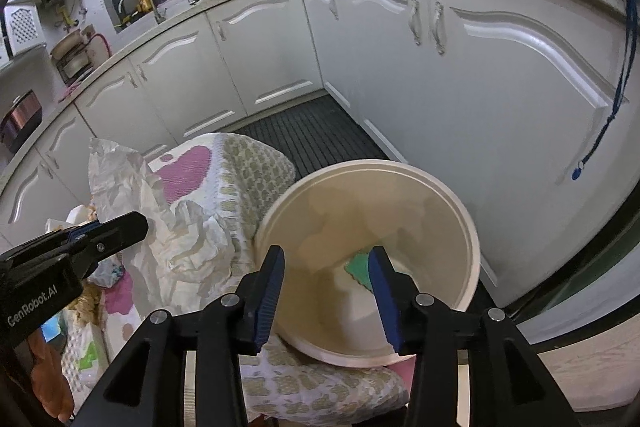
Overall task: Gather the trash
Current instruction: 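Open the left tool to drop the white tissue into the bucket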
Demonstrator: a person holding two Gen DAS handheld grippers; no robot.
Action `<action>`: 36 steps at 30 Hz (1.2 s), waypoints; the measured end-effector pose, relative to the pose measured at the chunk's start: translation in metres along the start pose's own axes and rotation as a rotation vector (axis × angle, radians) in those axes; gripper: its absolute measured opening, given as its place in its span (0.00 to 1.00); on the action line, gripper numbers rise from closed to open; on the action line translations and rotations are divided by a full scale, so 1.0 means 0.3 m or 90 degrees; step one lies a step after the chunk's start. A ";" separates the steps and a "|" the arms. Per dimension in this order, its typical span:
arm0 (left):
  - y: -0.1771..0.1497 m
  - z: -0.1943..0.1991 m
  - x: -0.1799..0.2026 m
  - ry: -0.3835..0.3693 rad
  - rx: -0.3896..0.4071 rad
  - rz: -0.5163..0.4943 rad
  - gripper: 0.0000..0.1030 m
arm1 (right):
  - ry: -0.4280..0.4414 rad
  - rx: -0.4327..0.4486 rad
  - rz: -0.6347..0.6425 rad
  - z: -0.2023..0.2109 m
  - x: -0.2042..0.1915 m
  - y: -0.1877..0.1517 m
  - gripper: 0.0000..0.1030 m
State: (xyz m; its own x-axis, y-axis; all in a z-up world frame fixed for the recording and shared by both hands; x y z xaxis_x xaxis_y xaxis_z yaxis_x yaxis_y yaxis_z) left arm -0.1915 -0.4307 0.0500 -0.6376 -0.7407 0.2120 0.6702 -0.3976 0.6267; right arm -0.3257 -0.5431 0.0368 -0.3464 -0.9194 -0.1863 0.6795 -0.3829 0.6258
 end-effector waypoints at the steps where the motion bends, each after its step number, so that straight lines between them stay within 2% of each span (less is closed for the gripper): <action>1: -0.001 0.009 -0.008 0.001 0.001 0.001 0.13 | 0.003 0.001 0.004 0.001 -0.015 0.003 0.41; 3: -0.001 0.032 -0.032 0.001 0.008 0.009 0.16 | 0.009 0.003 0.014 0.006 -0.044 0.008 0.41; 16: -0.030 0.132 -0.213 0.018 0.018 0.066 0.17 | 0.046 0.020 0.069 0.043 -0.218 0.039 0.42; 19: -0.049 0.111 -0.221 0.017 -0.001 0.068 0.19 | 0.047 0.016 0.081 0.036 -0.239 0.035 0.42; 23: -0.085 0.033 -0.195 0.002 -0.045 0.071 0.51 | 0.042 0.016 0.080 0.035 -0.230 0.034 0.42; 29: -0.181 -0.170 -0.200 0.086 -0.150 0.075 0.51 | 0.032 0.015 0.056 0.031 -0.147 0.031 0.42; 31: -0.196 -0.216 -0.194 0.086 -0.170 0.076 0.50 | 0.029 0.015 0.041 0.026 -0.106 0.029 0.42; 33: -0.175 -0.231 -0.172 0.098 -0.145 0.054 0.50 | 0.028 0.012 0.027 0.017 -0.074 0.026 0.42; 34: -0.166 -0.241 -0.146 0.086 -0.147 0.045 0.50 | 0.029 0.010 0.017 0.011 -0.056 0.024 0.42; 36: -0.154 -0.256 -0.100 0.057 -0.150 0.038 0.40 | 0.030 0.008 0.003 0.001 -0.031 0.021 0.42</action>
State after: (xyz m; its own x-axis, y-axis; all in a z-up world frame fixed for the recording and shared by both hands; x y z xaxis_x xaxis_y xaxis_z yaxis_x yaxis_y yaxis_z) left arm -0.1742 -0.4318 -0.0430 -0.5643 -0.8080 0.1693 0.7830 -0.4587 0.4202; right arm -0.3184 -0.5370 0.0426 -0.3129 -0.9243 -0.2184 0.6732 -0.3781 0.6355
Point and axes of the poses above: each gripper's, at about its wrist camera, not at the fingertips, and z roughly against the way its jaws point, x to its right, y to its top, the point moved 9 cm from there along -z, roughly the way its jaws point, and after that the axes turned 5 degrees about z, right-handed, at the moved point
